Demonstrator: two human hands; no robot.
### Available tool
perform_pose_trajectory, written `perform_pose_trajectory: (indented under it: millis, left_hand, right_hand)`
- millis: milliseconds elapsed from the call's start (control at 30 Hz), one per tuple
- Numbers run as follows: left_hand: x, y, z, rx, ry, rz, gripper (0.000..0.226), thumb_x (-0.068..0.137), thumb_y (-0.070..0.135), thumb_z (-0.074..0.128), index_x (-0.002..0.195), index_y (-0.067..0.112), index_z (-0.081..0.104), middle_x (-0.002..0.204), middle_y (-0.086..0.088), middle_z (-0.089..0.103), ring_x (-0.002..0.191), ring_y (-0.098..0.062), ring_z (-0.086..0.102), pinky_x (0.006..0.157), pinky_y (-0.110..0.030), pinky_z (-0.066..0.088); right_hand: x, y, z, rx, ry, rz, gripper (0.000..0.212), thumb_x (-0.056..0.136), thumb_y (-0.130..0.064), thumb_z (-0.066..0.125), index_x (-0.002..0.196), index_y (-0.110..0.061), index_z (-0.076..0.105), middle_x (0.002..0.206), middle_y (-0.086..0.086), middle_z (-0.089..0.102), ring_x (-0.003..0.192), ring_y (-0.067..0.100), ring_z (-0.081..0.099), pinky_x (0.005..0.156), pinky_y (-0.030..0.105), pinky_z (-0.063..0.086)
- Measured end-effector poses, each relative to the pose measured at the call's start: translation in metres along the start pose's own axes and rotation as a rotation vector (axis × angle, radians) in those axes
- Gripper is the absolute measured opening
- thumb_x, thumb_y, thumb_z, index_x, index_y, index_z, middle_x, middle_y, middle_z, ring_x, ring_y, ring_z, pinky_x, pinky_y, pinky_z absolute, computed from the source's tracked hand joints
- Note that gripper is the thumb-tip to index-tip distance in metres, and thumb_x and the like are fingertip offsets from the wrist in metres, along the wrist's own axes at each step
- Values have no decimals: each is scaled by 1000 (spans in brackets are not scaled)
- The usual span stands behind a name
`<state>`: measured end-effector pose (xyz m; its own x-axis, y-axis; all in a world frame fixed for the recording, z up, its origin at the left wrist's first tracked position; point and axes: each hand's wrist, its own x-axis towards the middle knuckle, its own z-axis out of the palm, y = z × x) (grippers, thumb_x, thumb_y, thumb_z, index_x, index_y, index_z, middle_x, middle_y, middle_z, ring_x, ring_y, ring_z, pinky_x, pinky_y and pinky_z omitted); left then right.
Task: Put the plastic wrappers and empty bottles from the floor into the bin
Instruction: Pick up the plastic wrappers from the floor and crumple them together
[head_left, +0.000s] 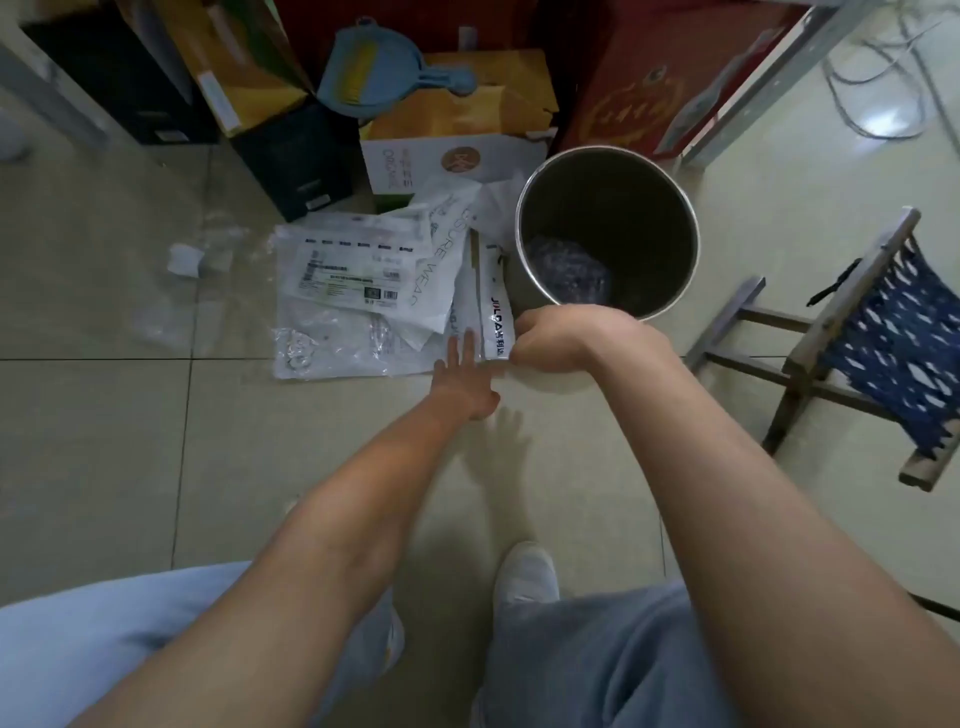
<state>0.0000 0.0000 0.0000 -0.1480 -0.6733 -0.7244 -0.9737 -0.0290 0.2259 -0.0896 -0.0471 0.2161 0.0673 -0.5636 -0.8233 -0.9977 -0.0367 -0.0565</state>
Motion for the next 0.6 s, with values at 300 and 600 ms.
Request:
perform_pose_trajectory:
  millis: [300, 600]
  left_hand:
    - [-58, -21, -82, -170, 238, 74, 48, 95, 14, 49, 143, 10, 51, 149, -15, 45, 136, -36, 47, 105, -53, 41]
    - [-180, -43, -184, -887, 815, 4, 25, 95, 6, 62, 115, 13, 77, 114, -8, 75, 103, -22, 72, 89, -36, 61]
  right_hand:
    - [-20, -7, -27, 49, -1, 2, 56, 97, -44, 51, 150, -24, 52, 157, 5, 49, 142, 29, 47, 114, 44, 39]
    - [-88, -51, -33, 343, 69, -128, 110, 80, -64, 75, 161, -7, 27, 162, 10, 42, 142, 31, 48, 98, 38, 43]
